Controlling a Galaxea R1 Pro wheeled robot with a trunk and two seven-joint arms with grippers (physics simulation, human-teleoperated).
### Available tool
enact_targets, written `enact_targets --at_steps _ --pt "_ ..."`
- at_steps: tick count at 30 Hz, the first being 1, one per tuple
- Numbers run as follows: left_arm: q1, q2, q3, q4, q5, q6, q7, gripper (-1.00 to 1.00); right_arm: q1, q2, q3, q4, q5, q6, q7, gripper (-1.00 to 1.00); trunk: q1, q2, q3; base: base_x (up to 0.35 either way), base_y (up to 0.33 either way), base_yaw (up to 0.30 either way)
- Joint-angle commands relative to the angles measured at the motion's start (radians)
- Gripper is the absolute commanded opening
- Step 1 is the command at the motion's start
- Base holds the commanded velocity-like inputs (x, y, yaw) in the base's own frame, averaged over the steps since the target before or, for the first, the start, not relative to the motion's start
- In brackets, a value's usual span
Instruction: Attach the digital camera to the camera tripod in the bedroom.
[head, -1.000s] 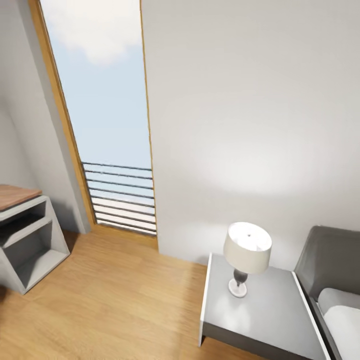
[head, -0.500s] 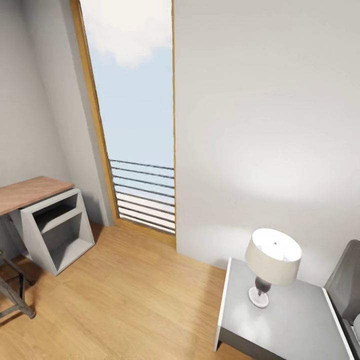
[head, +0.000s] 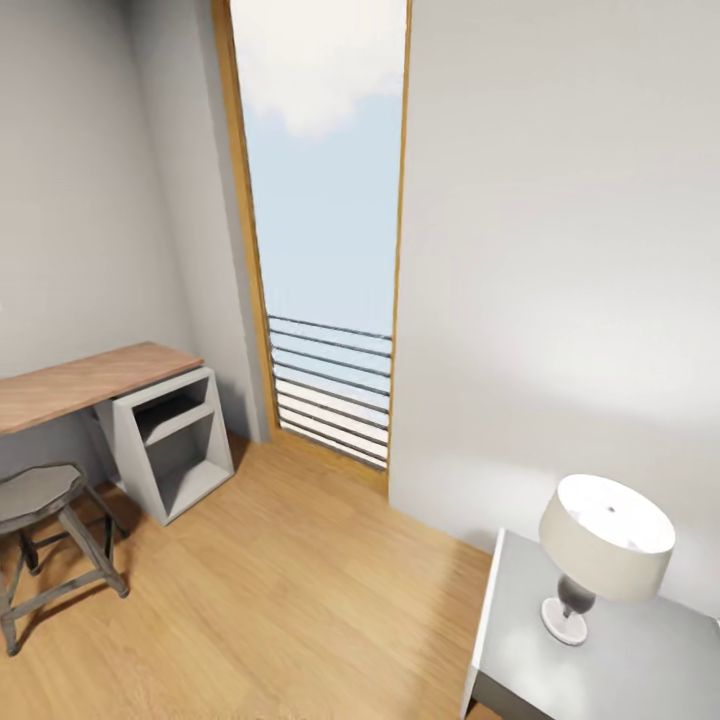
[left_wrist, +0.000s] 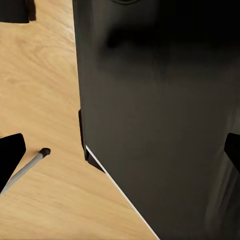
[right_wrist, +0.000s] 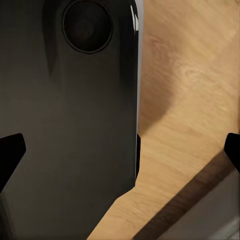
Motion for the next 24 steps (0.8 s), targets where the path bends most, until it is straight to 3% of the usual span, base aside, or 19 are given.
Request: enact_targets --at_steps 1,11,24 --pt "0.001 0.0 0.0 -0.002 0.0 0.0 0.0 1.0 0.0 0.0 0.0 0.0 0.0 0.0 0.0 1.0 0.0 0.0 -0.001 0.0 0.0 0.28" --pt "0.001 0.0 0.0 -0.002 0.0 0.0 0.0 1.0 0.0 0.0 0.0 0.0 0.0 0.0 0.0 1.0 0.0 0.0 -0.001 0.063 0.0 0.278" --pt "0.001 0.0 0.0 -0.002 0.0 0.0 0.0 1.0 0.0 0.0 0.0 0.0 0.0 0.0 0.0 1.0 0.0 0.0 -0.001 0.29 0.0 0.235"
